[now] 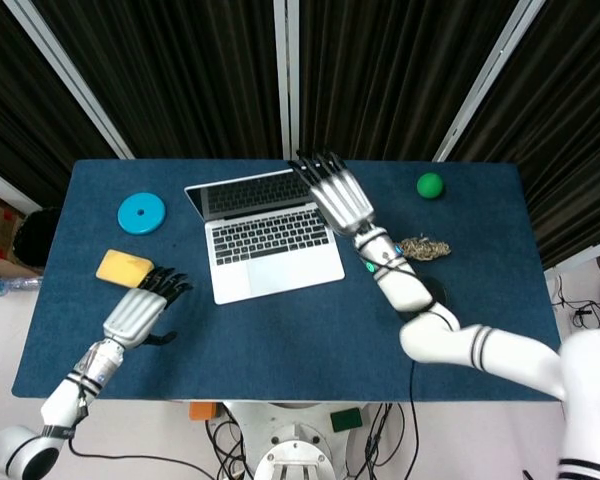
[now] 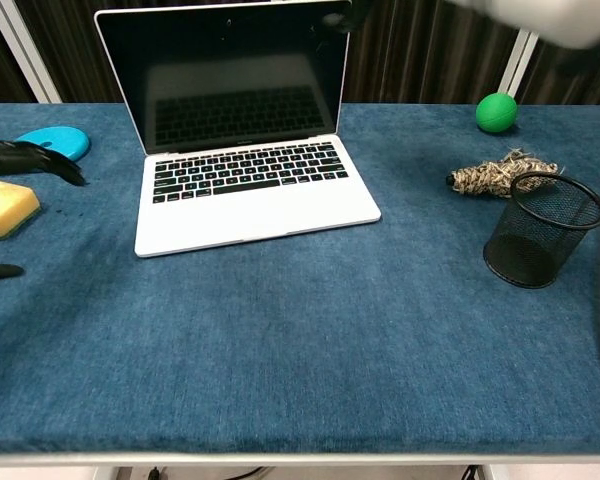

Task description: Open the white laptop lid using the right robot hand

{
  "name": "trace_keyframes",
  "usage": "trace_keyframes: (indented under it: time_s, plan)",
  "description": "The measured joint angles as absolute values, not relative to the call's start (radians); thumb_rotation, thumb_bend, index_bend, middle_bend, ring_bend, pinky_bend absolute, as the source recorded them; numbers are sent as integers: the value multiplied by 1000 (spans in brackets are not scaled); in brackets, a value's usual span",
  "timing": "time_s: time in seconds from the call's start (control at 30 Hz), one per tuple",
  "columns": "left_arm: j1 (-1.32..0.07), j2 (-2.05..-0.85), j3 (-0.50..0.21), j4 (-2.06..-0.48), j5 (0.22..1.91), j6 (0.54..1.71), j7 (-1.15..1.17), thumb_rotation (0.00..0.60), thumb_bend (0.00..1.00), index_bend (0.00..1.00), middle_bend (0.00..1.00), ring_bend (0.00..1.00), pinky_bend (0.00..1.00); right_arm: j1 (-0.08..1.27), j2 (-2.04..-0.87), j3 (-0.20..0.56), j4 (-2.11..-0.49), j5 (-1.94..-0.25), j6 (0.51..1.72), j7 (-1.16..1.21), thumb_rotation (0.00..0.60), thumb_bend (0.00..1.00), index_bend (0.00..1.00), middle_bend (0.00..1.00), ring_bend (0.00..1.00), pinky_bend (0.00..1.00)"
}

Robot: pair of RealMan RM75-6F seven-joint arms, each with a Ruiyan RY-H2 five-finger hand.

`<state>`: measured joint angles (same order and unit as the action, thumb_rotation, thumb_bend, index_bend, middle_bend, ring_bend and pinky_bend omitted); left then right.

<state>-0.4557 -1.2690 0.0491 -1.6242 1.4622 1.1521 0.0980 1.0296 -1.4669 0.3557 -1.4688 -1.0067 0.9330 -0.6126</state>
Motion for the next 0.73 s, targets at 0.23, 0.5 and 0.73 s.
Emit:
trace_keyframes:
  time_s: [0.23, 0.5, 0.73]
  plan:
    - [-369, -1200, 49, -1649, 1449, 1283, 116, 600, 174, 169, 104, 0, 15, 716, -1144, 206, -1821, -1098, 1205, -628, 600, 326, 0, 4, 0, 0]
    - [-232, -1152, 32, -1642, 1427, 1485, 131, 600, 174, 171, 104, 0, 15, 391, -1029, 17, -1847, -1342, 1501, -387, 600, 326, 0, 0, 0, 0]
    - [-135, -1129, 43, -1660, 1428, 1568, 156, 600, 175, 171, 104, 0, 15, 191, -1043, -93, -1692, -1466, 1637, -138, 600, 333, 0, 0, 0, 0]
